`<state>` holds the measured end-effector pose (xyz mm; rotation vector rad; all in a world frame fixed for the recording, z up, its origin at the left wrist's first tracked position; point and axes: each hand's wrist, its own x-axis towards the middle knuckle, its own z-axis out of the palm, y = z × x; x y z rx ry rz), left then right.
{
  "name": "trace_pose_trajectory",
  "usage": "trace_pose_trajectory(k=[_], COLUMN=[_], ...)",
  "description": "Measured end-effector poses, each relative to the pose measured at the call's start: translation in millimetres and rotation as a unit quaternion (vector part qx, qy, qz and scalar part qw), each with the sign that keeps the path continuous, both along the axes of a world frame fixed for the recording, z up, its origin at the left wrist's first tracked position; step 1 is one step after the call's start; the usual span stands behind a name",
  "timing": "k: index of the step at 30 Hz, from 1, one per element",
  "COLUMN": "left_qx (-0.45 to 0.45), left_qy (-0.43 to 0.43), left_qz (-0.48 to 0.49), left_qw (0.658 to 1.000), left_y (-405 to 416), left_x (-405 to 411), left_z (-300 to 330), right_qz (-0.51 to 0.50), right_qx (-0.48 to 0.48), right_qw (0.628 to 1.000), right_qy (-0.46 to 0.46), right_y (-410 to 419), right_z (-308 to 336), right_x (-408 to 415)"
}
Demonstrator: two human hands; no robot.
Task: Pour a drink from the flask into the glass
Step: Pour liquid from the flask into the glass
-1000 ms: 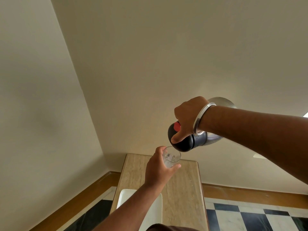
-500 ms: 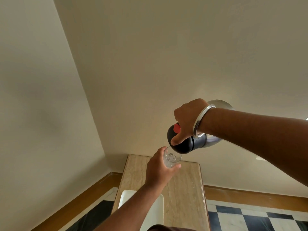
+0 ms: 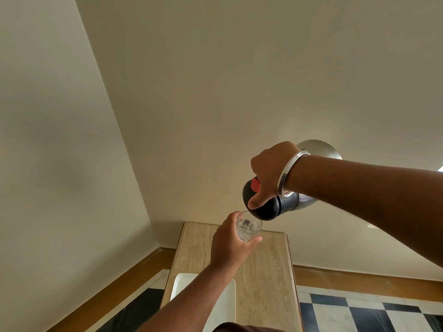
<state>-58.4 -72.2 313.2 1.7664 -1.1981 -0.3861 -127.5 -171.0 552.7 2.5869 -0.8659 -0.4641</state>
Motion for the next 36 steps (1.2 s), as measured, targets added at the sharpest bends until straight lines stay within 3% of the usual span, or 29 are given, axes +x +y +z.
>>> trace_pose_trajectory(k=[21,31,36], left_qx=[0.009,0.026,0.041], left_qy=[-0.001,-0.007,-0.005], left_qz=[-0.012,-0.009,-0.023], left_qw=[1.000,1.000,0.999], left_y=[7,12,20], left_x=[5,20,27], left_z=[-3,-2,-17], right_qz=[0.004,-0.091,-0.202], right_qx=[-0.015,0.066,0.142], right_qw=[1.000,0.987,0.940], right_qy=[0.014,-0.115,-0.235], right_y=[5,-6,-4], right_z=[-12,-44,-80], right_x=[9,-16,-36])
